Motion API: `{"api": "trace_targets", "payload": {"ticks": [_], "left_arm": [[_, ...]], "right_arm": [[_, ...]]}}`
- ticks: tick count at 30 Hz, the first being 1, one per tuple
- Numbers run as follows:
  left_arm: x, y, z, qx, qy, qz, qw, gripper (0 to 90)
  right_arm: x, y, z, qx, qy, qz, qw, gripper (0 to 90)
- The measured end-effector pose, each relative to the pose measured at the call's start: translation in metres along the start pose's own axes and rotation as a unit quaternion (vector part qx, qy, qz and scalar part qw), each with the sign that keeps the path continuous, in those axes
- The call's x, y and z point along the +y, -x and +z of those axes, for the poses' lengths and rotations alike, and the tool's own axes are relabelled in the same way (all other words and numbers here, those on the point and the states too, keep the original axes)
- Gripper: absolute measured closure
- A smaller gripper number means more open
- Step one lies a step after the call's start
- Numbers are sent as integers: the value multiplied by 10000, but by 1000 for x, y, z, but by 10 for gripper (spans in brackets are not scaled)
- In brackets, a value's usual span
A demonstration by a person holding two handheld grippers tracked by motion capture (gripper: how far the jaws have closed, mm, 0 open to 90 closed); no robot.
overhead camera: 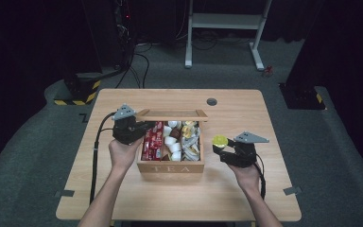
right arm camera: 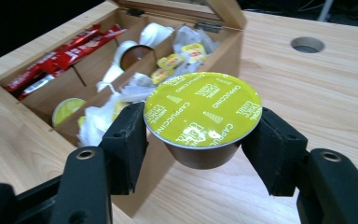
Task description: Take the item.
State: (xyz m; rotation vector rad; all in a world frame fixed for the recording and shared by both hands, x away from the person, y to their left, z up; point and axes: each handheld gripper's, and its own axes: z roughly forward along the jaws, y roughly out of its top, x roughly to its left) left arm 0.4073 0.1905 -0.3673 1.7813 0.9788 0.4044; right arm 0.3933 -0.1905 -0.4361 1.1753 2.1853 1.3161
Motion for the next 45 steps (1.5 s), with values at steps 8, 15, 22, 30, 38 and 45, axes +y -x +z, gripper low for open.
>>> {"api": "trace_targets", "payload": {"ticks": [8, 15, 22, 30, 38, 45], "left_arm": [[-2, 1, -2, -40, 25, -10, 10000, 900], [-5, 2, -2, -53, 14, 19, 10000, 900], [-7, 2, -4, -59, -10, 4, 10000, 900], [-8, 2, -4, -77, -52, 61, 9999, 900], [-11, 3, -5, -83, -33, 17, 10000, 900], [-11, 3, -5, -103, -22, -30, 9999, 900]], "right_arm": [[-12, 19, -4, -232, -48, 180, 9996, 410], [-24, 31, -2, -454, -146, 269, 9985, 410], [-38, 40, 8, -599, -352, 365, 9969, 409], [-46, 41, 19, -686, -531, 285, 9958, 409], [-53, 41, 29, -685, -725, 229, 9947, 408], [-57, 41, 34, -753, -849, 211, 9933, 407]]}}
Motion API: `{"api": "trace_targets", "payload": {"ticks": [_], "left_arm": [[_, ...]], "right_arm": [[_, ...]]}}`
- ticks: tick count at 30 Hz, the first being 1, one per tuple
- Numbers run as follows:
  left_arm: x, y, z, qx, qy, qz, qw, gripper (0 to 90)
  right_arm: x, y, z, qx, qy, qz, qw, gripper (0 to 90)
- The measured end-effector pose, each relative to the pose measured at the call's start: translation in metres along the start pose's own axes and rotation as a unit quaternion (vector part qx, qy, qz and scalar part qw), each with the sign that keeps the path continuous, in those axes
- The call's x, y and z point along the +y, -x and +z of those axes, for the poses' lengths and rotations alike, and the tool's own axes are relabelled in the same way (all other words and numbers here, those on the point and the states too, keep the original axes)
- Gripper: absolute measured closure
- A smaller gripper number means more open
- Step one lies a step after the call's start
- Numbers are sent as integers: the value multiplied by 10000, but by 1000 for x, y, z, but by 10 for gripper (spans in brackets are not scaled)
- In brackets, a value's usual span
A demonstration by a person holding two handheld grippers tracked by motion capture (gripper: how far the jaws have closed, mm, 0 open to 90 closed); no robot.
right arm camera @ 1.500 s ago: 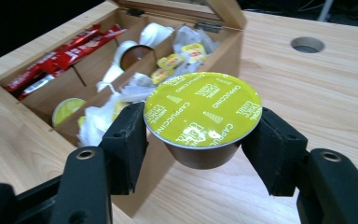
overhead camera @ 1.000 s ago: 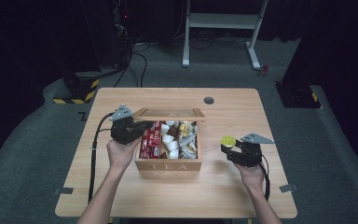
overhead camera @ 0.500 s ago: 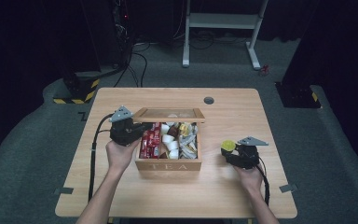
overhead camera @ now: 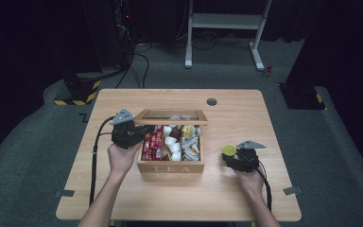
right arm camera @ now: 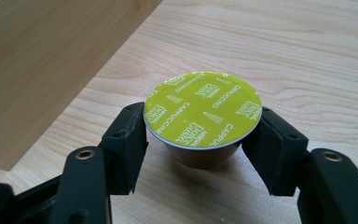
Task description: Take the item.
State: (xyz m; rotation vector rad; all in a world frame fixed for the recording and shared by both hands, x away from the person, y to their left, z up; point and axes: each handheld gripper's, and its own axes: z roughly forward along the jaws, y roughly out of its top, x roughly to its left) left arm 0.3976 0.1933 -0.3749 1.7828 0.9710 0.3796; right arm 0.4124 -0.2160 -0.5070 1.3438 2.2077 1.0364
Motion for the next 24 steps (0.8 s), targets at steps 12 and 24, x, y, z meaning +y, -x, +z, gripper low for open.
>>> {"api": "trace_targets", "payload": {"ticks": [12, 24], "left_arm": [[-3, 1, 0, 0, -15, -1, 10000, 900], [-6, 1, -1, -29, -11, -7, 10000, 900]], "right_arm": [[-4, 2, 3, 60, -51, 8, 10000, 366], [-11, 9, -12, 202, 170, 106, 9996, 349]]}}
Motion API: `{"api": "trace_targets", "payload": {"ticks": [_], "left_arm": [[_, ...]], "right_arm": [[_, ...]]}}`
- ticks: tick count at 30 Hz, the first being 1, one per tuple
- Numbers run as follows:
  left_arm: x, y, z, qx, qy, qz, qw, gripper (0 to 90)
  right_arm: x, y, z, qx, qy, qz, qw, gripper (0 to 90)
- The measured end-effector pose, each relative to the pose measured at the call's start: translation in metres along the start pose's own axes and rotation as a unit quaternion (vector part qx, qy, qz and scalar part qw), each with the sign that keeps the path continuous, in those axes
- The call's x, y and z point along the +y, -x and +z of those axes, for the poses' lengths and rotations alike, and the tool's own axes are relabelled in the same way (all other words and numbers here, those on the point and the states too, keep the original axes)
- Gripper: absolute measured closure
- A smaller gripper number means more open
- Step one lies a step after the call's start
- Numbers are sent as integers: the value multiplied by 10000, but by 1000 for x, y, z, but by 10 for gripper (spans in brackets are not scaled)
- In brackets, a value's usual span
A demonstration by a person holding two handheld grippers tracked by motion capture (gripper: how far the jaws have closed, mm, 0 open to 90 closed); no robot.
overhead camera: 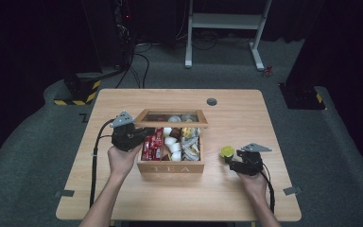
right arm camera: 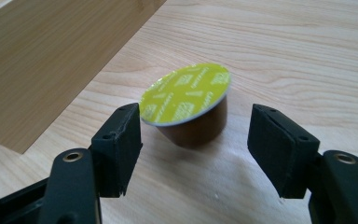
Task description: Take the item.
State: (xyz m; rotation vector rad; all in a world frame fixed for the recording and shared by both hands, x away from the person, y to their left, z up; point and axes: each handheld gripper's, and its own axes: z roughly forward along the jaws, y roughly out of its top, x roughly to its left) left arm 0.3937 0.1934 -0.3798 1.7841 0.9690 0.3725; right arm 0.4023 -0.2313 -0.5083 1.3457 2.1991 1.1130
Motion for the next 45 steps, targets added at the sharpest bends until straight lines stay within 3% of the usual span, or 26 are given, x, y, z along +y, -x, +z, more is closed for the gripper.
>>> {"api": "trace_targets", "payload": {"ticks": [3, 12, 24, 30, 36, 39, 42, 45], "left_arm": [[-1, 0, 0, -22, 46, -69, 10000, 900], [-5, 1, 0, -19, -15, -20, 10000, 900], [-12, 2, -1, -99, 42, -159, 9998, 900], [-16, 3, -1, -114, 71, -235, 9996, 900], [-19, 4, -1, -131, 28, -268, 9996, 900], [-20, 4, -1, -140, 17, -274, 9995, 900], [-22, 4, -1, -162, 38, -361, 9992, 900], [-24, 5, -1, -145, 8, -320, 9994, 900]], "right_arm": [[-4, 3, -6, -37, 25, 32, 10000, 351], [-10, 13, -23, -61, 268, 146, 9995, 380], [-28, 38, -31, -488, 99, 668, 9965, 409], [-39, 48, -35, -644, 10, 801, 9947, 411], [-40, 49, -36, -803, -13, 712, 9942, 411], [-40, 45, -34, -935, -74, 527, 9942, 408], [-39, 40, -32, -1221, -196, 200, 9921, 389], [-39, 41, -32, -1201, -209, 238, 9923, 370]]}}
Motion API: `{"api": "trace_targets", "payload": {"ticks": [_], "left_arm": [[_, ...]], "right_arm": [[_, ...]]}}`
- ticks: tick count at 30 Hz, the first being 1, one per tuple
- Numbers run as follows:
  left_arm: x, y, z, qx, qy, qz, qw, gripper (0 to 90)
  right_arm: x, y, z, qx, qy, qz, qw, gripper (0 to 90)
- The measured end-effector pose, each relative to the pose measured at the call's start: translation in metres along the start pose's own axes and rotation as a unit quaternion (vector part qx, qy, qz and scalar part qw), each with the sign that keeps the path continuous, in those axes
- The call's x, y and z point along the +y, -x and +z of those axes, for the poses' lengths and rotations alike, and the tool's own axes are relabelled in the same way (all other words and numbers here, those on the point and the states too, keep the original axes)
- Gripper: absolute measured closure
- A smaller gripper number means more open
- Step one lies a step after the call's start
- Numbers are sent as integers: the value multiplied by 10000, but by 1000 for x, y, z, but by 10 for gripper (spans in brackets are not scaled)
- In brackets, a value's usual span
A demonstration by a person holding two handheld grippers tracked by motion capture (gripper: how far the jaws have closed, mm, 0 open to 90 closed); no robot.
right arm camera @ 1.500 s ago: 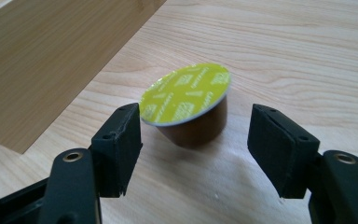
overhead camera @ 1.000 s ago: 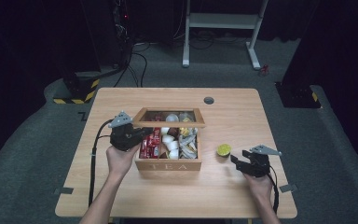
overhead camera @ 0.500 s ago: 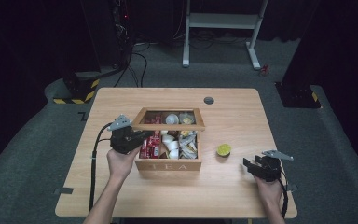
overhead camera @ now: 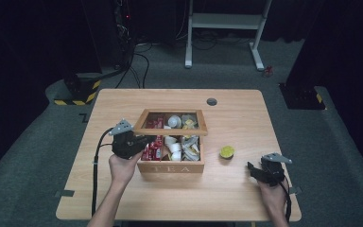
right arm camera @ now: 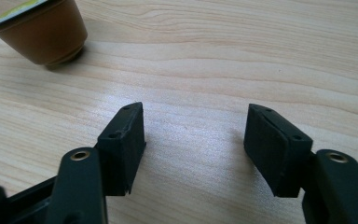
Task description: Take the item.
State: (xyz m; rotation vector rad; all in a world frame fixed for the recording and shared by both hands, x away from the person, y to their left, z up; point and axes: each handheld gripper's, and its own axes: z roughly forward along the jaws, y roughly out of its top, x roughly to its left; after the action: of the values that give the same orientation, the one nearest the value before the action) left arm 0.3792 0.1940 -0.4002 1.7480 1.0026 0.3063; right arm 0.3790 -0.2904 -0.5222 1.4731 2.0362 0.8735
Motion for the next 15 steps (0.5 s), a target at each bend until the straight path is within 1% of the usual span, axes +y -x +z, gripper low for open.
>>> {"api": "trace_targets", "payload": {"ticks": [7, 9, 15], "left_arm": [[-4, 1, 0, 36, -70, 24, 10000, 900], [-8, 2, 0, 27, -58, -41, 10000, 900], [-14, 2, 1, 9, -91, -55, 9999, 900]], "right_arm": [[0, 0, 0, -25, 1, -9, 10000, 360], [0, 0, 0, -24, -3, -1, 10000, 358], [0, -1, 0, -20, -6, -11, 10000, 354]]}}
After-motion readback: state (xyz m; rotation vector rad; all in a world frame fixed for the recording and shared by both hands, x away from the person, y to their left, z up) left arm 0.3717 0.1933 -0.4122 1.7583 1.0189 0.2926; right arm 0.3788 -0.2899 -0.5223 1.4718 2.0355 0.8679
